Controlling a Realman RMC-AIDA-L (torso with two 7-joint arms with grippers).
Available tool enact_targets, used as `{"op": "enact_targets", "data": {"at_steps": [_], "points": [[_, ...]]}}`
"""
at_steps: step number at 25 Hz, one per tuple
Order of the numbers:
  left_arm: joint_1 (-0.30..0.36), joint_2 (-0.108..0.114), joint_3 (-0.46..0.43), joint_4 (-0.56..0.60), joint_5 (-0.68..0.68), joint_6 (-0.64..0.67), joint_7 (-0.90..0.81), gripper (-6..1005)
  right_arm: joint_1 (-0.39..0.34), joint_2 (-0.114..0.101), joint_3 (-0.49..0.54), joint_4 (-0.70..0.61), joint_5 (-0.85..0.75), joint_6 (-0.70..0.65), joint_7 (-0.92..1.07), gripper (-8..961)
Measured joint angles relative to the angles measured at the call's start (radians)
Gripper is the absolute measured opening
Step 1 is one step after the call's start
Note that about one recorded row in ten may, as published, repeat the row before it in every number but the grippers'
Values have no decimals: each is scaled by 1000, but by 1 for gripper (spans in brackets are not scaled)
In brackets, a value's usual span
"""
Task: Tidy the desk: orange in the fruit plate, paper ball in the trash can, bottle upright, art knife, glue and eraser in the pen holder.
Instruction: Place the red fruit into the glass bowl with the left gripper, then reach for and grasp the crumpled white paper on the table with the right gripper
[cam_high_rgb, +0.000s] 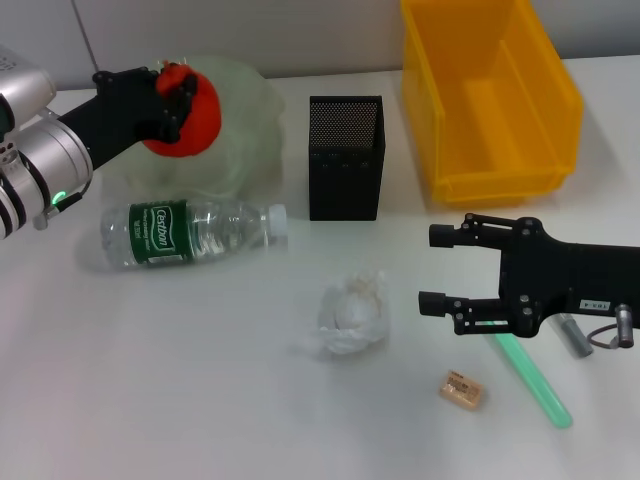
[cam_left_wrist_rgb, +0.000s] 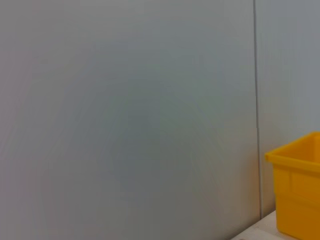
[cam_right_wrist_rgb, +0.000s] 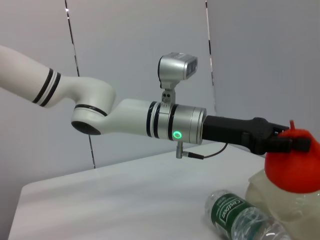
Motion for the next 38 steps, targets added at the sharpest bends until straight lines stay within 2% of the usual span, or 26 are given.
{"op": "enact_targets", "data": {"at_steps": [6,15,18,19,20,24,26,27,28,32,38], "points": [[-12,0,-1,0,-20,-15,-14,367,-1,0,0,0,0,0,0,800],[-27,0,17,-4,-28,-20,-38,526,-12,0,0,1,2,-1,-4,799],[-26,1,38,1,-27,-15,-62,579,-16,0,0,1,8,2,-10,799],[-20,5,75,19,-23,-4,-105,597,-17,0,0,1,9,3,-12,800],[20,11,148,88,-20,51,-173,801,-18,0,0,1,9,4,-12,800],[130,17,195,240,-18,245,-234,811,-24,-1,0,0,10,9,-13,801],[165,25,195,288,-17,339,-261,814,-27,-2,0,-3,10,9,-14,801],[165,25,195,288,-17,339,-261,814,-29,-2,0,-4,10,9,-14,800],[203,46,195,334,-16,453,-297,814,-30,-2,0,-4,10,9,-14,800],[229,86,189,352,2,601,-352,814,-37,-3,1,-9,6,11,-15,800],[262,123,182,352,102,710,-383,814,-56,-3,2,-40,4,18,-15,801]]}}
